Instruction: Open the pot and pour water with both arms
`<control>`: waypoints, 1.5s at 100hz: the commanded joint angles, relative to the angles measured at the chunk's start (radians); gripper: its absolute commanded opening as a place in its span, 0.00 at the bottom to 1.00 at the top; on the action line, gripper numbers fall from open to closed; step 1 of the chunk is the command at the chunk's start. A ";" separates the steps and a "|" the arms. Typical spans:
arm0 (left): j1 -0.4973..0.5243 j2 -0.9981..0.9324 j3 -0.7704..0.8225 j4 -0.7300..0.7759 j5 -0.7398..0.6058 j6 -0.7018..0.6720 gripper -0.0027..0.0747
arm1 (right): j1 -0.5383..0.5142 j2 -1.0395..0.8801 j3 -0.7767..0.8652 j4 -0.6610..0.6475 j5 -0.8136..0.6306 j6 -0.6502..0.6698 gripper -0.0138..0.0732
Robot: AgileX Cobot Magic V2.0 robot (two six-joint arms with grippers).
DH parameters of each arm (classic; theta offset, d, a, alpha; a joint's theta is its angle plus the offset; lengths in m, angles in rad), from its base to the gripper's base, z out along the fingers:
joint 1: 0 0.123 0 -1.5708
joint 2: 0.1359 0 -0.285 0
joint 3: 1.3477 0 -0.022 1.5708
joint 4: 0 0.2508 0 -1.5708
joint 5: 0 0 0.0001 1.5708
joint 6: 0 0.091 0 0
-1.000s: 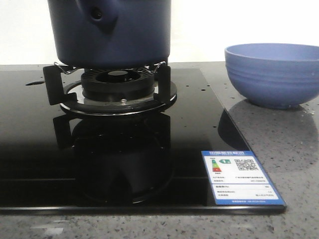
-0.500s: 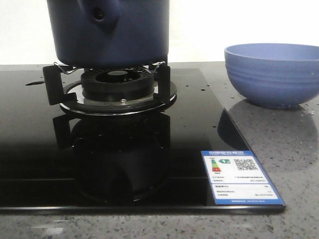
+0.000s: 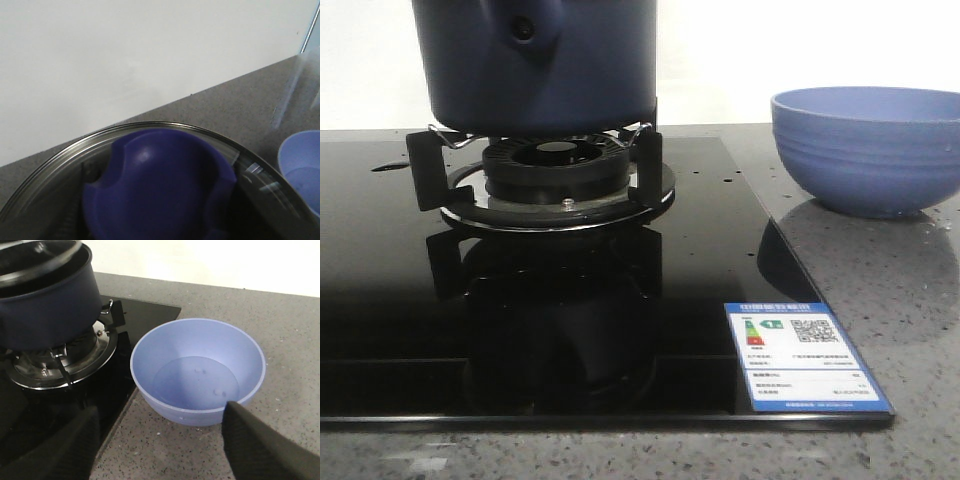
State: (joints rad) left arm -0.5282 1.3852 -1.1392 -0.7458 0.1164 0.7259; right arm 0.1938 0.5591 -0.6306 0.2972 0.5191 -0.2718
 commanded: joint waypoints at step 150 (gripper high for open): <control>0.508 -0.350 -0.047 0.037 0.220 -0.008 0.51 | -0.288 1.014 -0.688 -0.026 0.482 0.032 0.09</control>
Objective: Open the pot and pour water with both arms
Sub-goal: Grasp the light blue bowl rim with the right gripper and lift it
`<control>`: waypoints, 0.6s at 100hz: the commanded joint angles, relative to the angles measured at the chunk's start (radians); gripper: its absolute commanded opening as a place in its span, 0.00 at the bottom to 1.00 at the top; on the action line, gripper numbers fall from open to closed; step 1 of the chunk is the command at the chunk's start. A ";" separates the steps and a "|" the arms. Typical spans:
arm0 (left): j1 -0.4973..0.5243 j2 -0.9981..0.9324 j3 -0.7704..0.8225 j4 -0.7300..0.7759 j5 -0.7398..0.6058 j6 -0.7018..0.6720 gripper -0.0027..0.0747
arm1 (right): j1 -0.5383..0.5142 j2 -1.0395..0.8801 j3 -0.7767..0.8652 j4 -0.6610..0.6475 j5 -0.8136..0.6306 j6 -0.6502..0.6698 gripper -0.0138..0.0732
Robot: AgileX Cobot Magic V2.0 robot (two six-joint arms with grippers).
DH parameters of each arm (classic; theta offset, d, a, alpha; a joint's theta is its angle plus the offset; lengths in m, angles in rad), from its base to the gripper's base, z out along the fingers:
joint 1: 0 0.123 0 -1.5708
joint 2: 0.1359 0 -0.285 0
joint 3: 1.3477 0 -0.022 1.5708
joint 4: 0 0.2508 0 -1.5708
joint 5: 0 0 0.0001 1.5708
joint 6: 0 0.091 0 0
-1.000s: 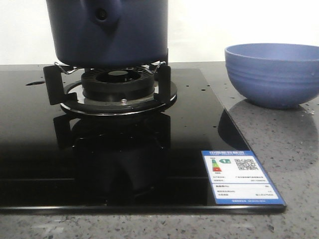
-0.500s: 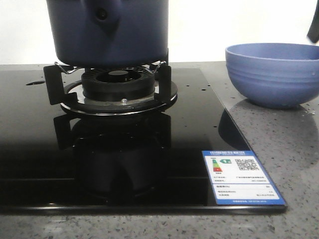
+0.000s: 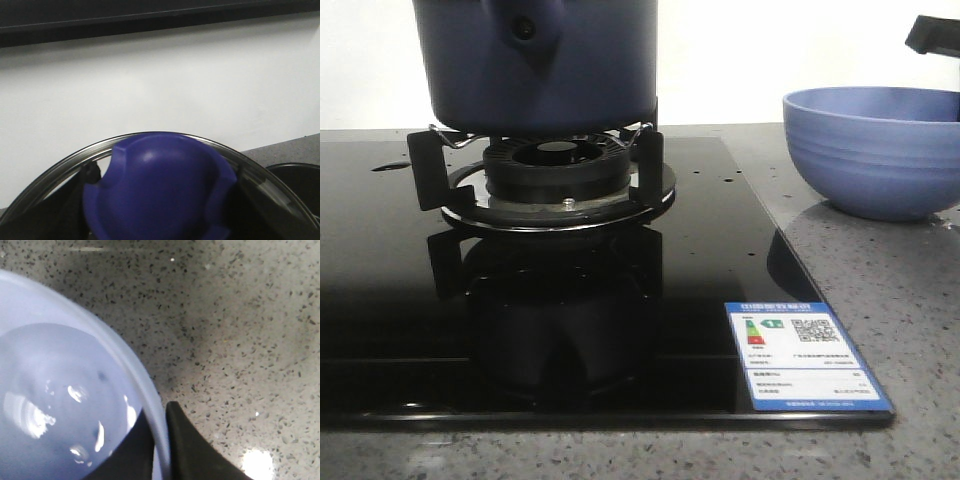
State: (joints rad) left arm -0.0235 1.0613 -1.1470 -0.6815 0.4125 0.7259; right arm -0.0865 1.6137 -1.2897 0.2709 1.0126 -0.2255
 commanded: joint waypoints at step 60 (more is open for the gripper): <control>0.003 -0.026 -0.026 -0.024 -0.056 -0.008 0.51 | 0.115 -0.024 -0.483 0.028 0.209 0.030 0.11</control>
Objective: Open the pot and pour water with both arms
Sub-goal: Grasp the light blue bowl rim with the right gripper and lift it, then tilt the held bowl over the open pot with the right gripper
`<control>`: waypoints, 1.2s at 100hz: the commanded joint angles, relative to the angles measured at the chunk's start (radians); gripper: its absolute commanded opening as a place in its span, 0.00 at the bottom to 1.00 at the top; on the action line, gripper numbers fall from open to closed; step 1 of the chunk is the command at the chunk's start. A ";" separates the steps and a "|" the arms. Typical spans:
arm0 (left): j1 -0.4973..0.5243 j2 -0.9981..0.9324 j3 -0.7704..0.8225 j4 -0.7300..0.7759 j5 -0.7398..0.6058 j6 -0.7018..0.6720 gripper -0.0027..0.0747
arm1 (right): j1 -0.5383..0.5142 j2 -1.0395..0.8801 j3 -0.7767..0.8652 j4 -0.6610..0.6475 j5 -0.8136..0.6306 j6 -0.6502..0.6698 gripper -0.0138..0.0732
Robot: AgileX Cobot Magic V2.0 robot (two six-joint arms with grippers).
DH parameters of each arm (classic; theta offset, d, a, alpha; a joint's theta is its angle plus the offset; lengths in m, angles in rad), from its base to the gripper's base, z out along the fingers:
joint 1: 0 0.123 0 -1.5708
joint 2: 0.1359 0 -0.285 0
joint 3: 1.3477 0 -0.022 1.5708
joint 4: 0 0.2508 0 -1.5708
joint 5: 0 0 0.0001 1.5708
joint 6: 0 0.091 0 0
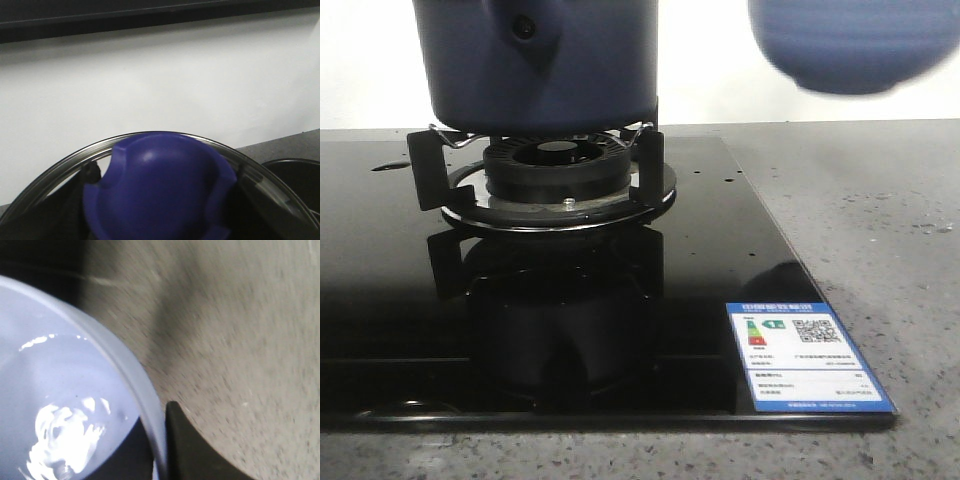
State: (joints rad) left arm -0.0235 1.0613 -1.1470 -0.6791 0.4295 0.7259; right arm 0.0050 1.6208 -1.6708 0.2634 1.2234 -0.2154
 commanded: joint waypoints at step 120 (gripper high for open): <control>0.056 -0.118 0.003 0.016 -0.062 -0.008 0.51 | 0.366 0.294 -0.667 0.132 -0.291 -0.003 0.11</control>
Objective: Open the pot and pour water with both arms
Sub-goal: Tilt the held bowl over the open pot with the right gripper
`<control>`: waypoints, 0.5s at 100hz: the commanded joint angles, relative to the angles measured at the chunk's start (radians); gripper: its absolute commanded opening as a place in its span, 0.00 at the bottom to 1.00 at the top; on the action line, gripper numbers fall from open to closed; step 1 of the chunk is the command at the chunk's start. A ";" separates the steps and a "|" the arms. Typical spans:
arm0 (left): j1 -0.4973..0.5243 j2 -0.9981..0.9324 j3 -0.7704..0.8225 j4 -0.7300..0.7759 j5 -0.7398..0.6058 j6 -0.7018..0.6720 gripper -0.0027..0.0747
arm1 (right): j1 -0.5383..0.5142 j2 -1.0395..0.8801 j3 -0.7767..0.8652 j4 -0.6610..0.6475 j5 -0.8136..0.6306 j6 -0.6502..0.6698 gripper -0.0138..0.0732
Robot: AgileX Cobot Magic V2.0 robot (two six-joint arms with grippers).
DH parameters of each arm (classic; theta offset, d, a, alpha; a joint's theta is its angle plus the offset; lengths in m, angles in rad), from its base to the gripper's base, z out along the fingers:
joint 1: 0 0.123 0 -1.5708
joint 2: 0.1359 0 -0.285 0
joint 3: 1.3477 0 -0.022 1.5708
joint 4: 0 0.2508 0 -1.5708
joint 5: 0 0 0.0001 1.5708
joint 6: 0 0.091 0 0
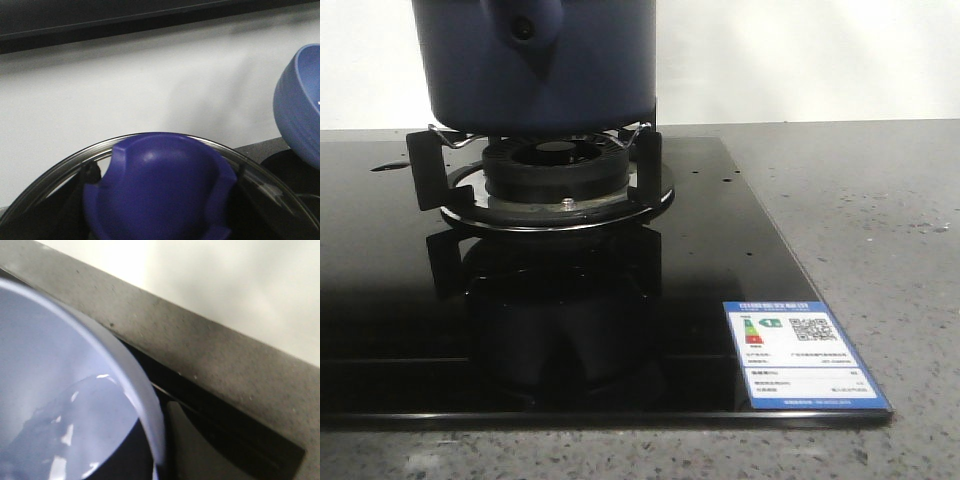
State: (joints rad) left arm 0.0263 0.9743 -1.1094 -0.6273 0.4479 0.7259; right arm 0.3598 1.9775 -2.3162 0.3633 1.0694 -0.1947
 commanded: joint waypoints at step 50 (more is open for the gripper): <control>0.007 -0.042 -0.035 -0.036 -0.070 -0.008 0.51 | 0.081 -0.083 0.093 0.024 -0.408 -0.129 0.11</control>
State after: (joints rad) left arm 0.0304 0.9534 -1.1094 -0.6291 0.4584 0.7259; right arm 0.4326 1.9775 -2.2199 0.3597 0.7979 -0.2953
